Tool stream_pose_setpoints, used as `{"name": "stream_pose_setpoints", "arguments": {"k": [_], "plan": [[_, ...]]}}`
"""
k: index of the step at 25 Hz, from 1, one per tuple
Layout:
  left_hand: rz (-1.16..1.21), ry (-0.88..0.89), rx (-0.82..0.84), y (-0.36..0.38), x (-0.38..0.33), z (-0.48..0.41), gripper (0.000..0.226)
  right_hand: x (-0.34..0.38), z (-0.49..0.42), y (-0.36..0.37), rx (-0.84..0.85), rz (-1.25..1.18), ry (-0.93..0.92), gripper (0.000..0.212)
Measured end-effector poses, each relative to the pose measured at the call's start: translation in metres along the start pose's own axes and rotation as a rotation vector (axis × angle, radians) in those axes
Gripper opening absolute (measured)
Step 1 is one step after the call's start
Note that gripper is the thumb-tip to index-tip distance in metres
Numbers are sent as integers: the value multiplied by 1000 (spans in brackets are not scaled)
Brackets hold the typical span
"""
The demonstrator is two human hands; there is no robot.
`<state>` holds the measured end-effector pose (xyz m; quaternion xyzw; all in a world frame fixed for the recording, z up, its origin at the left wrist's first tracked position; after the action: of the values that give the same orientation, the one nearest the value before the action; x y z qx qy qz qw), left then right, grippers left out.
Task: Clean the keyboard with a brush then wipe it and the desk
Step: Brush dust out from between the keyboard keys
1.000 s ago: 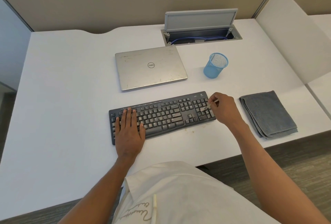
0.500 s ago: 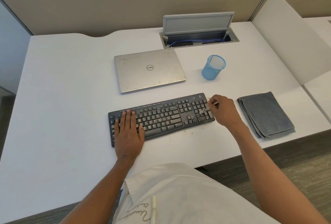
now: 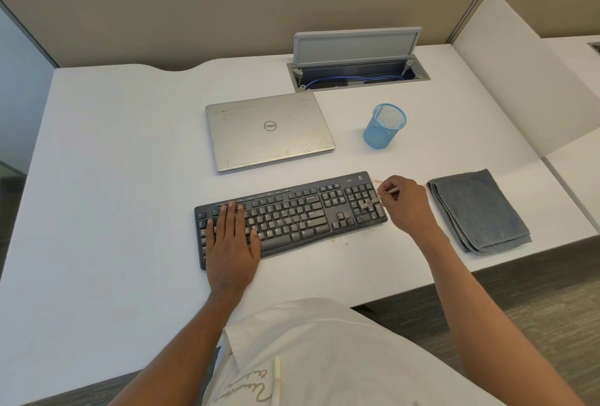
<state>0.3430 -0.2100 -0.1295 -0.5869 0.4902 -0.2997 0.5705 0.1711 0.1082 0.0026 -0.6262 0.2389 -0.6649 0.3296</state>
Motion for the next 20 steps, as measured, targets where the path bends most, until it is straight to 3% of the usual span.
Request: {"name": "stream_pose_setpoints", "arguments": {"k": [6,20], "plan": [[-3,1,7,0,0,0,62,-11,-3,-4,-65,-1,45,14],[-13,-3,23,1,1,-1,63,-8,-7,-3,-26,-13,38,16]]}}
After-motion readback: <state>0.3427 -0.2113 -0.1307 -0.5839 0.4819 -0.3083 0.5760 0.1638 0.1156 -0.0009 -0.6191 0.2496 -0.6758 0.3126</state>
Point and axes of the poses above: each hand's wrist, its own z-axis away from the middle knuckle, its own y-axis out of the palm, x = y × z, the point moved 1 cm from there along -z, towards the middle knuckle, and after that the axes turned 5 degrees about -z, right-handed, at the moved point
